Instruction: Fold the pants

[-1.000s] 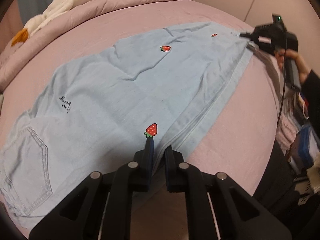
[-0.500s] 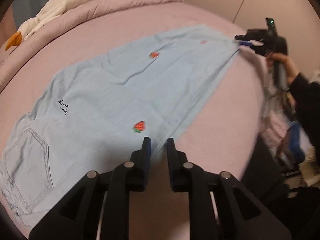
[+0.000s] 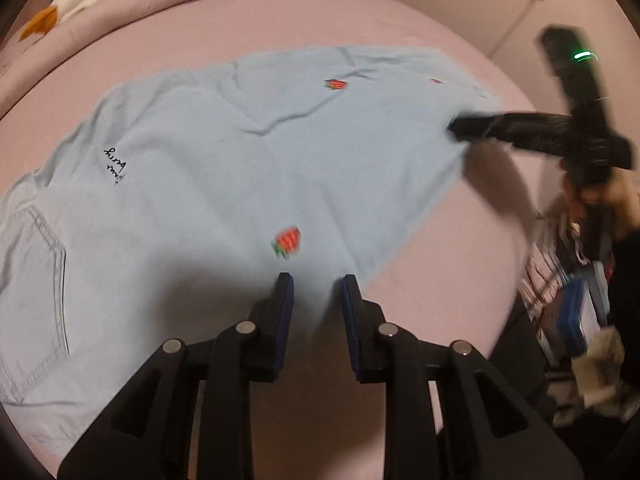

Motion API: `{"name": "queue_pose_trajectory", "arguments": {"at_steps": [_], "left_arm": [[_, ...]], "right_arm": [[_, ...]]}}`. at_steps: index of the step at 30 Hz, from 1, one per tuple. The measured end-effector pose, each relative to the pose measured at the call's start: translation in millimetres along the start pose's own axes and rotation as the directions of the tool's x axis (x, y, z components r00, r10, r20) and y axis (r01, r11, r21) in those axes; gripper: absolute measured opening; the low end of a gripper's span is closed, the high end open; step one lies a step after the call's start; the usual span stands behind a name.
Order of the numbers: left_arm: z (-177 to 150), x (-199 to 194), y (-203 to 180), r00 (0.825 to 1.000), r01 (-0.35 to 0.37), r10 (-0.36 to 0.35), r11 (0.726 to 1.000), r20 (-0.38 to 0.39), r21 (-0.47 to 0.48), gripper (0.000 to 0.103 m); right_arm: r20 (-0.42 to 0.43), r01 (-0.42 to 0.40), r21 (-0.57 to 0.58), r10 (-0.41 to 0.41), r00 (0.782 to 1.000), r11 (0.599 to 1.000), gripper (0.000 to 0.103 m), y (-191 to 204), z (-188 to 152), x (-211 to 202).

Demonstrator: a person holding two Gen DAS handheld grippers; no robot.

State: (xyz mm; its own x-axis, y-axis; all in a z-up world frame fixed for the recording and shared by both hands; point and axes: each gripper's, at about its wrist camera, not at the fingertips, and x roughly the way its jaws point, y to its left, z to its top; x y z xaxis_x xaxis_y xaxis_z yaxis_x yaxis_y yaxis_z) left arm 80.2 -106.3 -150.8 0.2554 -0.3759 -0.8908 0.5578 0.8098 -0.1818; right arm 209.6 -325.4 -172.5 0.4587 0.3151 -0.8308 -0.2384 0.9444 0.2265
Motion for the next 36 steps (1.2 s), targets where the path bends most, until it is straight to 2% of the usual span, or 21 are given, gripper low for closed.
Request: {"name": "queue_pose_trajectory", "arguments": {"at_steps": [2,6,8,10,12,14,16,17,19,20,21,22,23,24,27,30,32,33,34,36], "left_arm": [[-9,-9,4,1.000,0.017,-0.017,1.000,0.011,0.008,0.024],[-14,-28,17,0.999,0.033,-0.033,0.999,0.034,-0.017,0.024],[-13,-42,21,0.997,0.007,-0.007,1.000,0.074,-0.006,0.026],[-8,-52,31,0.992,-0.029,0.032,0.999,0.122,-0.025,0.032],[-5,-55,47,0.985,-0.076,0.089,0.993,0.147,-0.087,0.036],[-11,-50,70,0.979,-0.131,0.153,0.978,0.132,-0.165,0.036],[-25,-39,92,0.981,-0.157,0.180,0.955,0.071,-0.251,0.032],[-38,-40,99,0.984,-0.141,0.165,0.952,0.068,-0.270,0.030],[-56,-51,100,0.987,-0.100,0.130,0.959,0.096,-0.265,0.031],[-69,-56,101,0.988,-0.089,0.118,0.961,0.097,-0.263,0.031],[-77,-61,102,0.988,-0.073,0.105,0.962,0.110,-0.263,0.031],[-83,-67,105,0.988,-0.052,0.089,0.963,0.127,-0.266,0.031],[-87,-73,110,0.989,-0.023,0.064,0.959,0.137,-0.283,0.031],[-87,-76,111,0.989,-0.007,0.050,0.955,0.138,-0.297,0.031],[-78,-87,118,0.979,-0.049,0.105,0.953,0.175,-0.298,0.032],[-66,-100,129,0.954,-0.042,0.137,0.943,0.268,-0.331,0.038],[-60,-101,142,0.944,-0.049,0.162,0.931,0.289,-0.362,0.040],[-59,-97,151,0.943,-0.063,0.184,0.917,0.277,-0.394,0.040],[-61,-89,160,0.950,-0.098,0.213,0.897,0.228,-0.432,0.040],[-69,-73,167,0.967,-0.125,0.210,0.882,0.143,-0.454,0.037]], "right_arm": [[-0.093,0.036,-0.050,-0.041,0.995,0.998,0.026,0,-23,6],[-0.122,0.050,-0.041,-0.055,0.991,0.998,0.026,-9,-39,-15],[-0.090,0.028,-0.029,-0.030,0.995,0.999,0.026,-8,-39,-28],[-0.013,-0.003,-0.036,0.003,1.000,0.999,0.026,2,-32,-43],[0.055,-0.052,-0.069,0.056,0.997,0.996,0.026,23,-20,-48],[0.064,-0.094,-0.113,0.101,0.993,0.989,0.026,47,-12,-39],[0.027,-0.136,-0.178,0.143,0.989,0.975,0.026,74,-10,-21],[-0.024,-0.153,-0.226,0.152,0.988,0.962,0.026,91,-14,-6],[-0.126,-0.145,-0.270,0.114,0.985,0.952,0.026,105,-29,13],[-0.150,-0.135,-0.307,0.092,0.984,0.942,0.027,112,-38,17],[-0.118,-0.113,-0.365,0.075,0.990,0.924,0.028,117,-46,10],[-0.149,-0.136,-0.381,0.084,0.985,0.914,0.029,117,-49,5],[-0.206,-0.187,-0.350,0.120,0.971,0.918,0.029,114,-49,3],[-0.225,-0.220,-0.323,0.151,0.963,0.921,0.029,110,-47,0],[-0.178,-0.250,-0.296,0.203,0.963,0.922,0.029,106,-31,-13],[-0.091,-0.318,-0.210,0.305,0.948,0.925,0.029,104,-2,-14],[-0.062,-0.327,-0.210,0.321,0.945,0.921,0.029,127,17,-1],[-0.056,-0.322,-0.216,0.318,0.947,0.922,0.029,132,21,4],[-0.052,-0.317,-0.222,0.313,0.948,0.922,0.029,142,31,11],[-0.057,-0.323,-0.206,0.318,0.946,0.924,0.029,166,51,35]]}}
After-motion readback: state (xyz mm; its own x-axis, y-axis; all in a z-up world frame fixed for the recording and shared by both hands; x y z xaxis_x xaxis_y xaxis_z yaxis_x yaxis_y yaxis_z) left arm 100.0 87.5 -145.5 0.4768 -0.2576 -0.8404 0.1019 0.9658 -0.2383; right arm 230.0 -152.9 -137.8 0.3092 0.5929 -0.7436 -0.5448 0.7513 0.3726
